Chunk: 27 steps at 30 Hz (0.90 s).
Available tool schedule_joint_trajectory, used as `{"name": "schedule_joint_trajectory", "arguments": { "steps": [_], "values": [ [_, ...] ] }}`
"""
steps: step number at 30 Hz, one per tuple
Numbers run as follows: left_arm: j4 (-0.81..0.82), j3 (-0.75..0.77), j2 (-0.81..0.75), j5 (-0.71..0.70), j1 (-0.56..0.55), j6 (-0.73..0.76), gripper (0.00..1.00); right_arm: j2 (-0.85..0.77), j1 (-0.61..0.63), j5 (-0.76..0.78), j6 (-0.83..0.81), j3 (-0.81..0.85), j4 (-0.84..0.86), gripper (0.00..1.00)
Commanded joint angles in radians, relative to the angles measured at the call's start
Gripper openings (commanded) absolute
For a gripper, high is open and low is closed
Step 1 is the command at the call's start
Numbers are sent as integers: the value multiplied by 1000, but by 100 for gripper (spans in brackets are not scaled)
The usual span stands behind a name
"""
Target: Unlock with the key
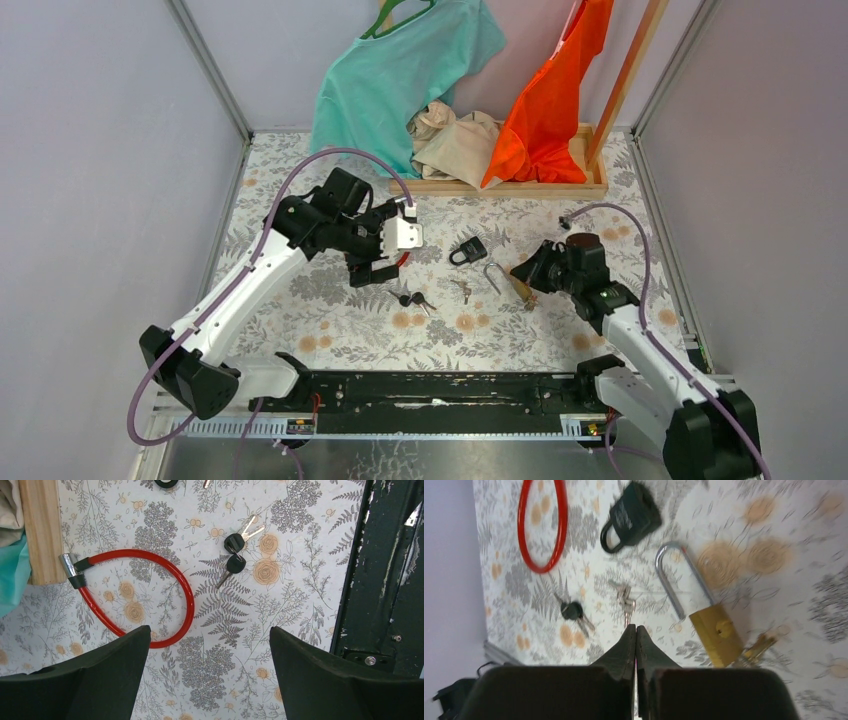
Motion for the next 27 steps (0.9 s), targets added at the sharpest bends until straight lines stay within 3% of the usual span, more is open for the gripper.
{"name": "schedule_joint_trajectory", "arguments": {
  "steps": [1, 12, 27],
  "values": [
    [-15, 21, -13, 14, 4, 13, 94, 99, -4, -215, 1, 22, 19, 0],
    [-15, 7, -18, 13, 12, 33, 94, 247, -11, -88, 13, 29, 20, 0],
    [-15, -21, -28, 18, 27, 47, 93, 324, -126, -258, -4, 27, 117, 0]
  ]
}}
